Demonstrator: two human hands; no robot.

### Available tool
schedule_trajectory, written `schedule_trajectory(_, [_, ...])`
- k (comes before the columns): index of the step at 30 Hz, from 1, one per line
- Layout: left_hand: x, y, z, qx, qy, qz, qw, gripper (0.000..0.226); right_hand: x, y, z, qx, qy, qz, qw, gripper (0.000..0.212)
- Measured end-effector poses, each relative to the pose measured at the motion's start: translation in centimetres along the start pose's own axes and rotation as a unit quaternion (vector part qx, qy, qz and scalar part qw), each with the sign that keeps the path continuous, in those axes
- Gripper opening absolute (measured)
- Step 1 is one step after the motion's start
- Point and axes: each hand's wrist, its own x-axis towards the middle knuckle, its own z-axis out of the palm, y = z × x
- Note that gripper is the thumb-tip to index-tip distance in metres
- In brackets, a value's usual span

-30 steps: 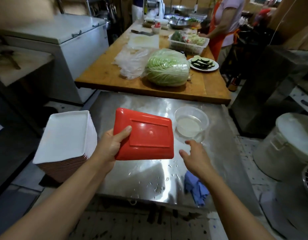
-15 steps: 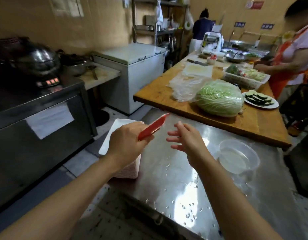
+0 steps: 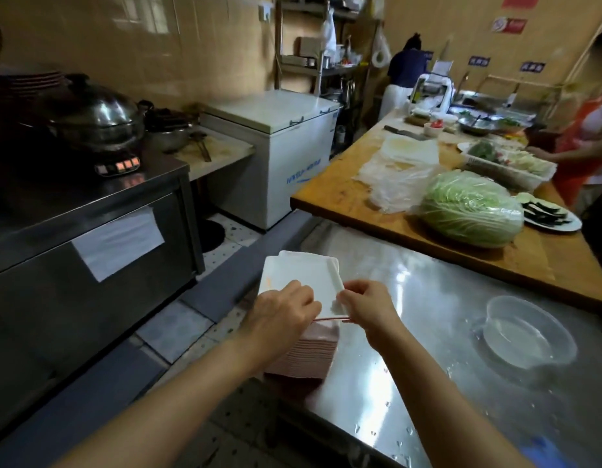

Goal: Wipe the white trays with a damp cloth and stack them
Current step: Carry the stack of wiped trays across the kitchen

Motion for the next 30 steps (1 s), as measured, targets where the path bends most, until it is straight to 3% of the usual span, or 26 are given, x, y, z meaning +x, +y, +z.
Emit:
schedule_trajectory(5, [-1.0, -2.4, 3.4, -0.022, -0.008, 0.040, 0.999, 0.019, 1.0, 2.7, 2.6, -0.009, 0.078, -0.001, 0.997, 0.020])
schedule_trajectory(13, [-1.3, -2.9, 5.3, -0.062, 0.000, 0.059, 0.996, 0.028, 1.7, 5.0, 3.2, -0.047, 0.134, -0.020, 0.990, 0.027])
schedule_trajectory(26, [-2.0, -2.6, 7.9, -0.088, -0.071, 0.036, 0.993, 0.043, 3.9, 7.0, 3.0, -0.212, 0.116, -0.089, 0.966, 0.027])
schedule_trajectory(30, [-2.4, -2.4, 7.8, -0.122, -0.027, 0.002, 0.992, 0.038, 4.1, 7.6, 2.8, -0.184, 0.108, -0.070, 0.974, 0.034])
